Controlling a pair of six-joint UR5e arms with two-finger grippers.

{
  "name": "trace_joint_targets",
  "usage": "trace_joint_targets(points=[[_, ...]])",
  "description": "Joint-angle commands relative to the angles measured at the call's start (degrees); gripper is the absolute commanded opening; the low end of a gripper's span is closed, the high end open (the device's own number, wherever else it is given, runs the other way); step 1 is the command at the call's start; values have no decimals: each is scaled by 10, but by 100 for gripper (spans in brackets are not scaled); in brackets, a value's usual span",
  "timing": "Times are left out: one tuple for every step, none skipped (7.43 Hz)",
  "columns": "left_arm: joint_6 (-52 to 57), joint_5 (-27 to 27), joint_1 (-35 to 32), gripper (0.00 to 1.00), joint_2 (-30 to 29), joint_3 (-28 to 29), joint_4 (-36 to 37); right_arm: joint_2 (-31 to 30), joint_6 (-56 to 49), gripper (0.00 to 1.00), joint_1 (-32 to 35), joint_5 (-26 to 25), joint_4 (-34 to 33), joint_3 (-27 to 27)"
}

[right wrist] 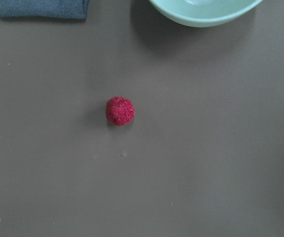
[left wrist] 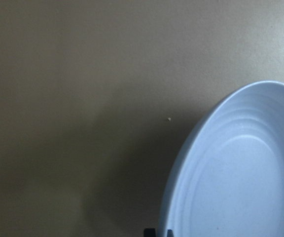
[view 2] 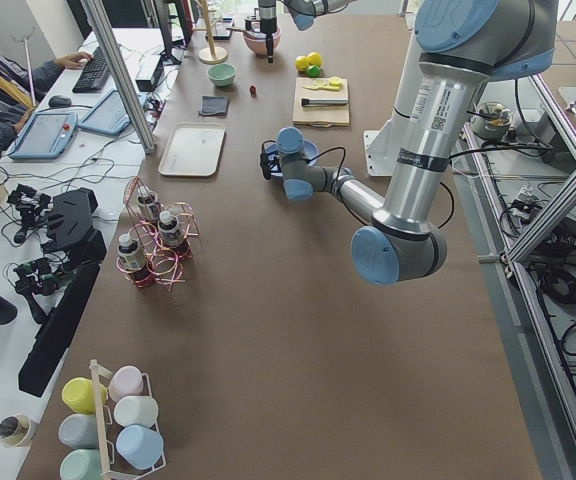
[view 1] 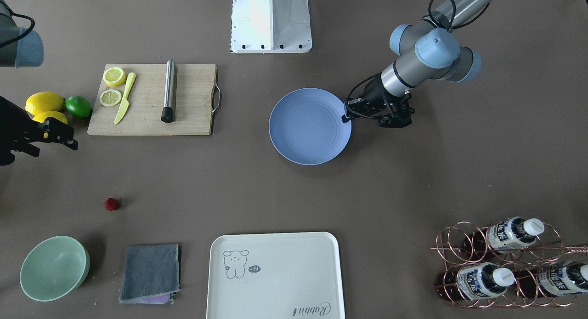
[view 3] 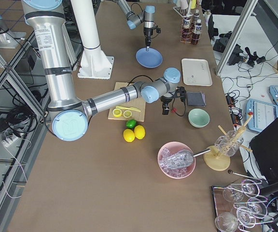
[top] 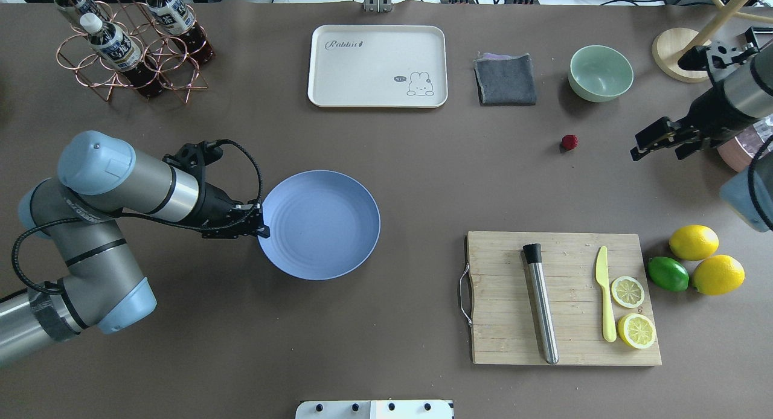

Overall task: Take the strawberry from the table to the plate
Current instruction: 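Push the blue plate inward with left gripper while right reaches the strawberry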

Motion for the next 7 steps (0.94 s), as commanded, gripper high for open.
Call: trace_joint_targets(points=[[-36,54,47,0,-36,-1,24,65,11,95,-29,-30,13,-71],[-39,72,61,0,-43,-1,25,86,11,95,-37,-35,13,-94],[-39,75,67,0,-44,0,25,105,12,95,-44,-44,17,-112],[-39,75,68,0,-47,2,25,112,25,93,-56,-59,29,-126],[-39,76,72,0,-57,4,34,122,25,91,-58,-72,44,-151],[-39,76,73,0,-60,4,39,128,24,90,-59,-78,64,-178],[-39,76,75,0,-61,4,40,136,24,88,-63,-99,80,-197]])
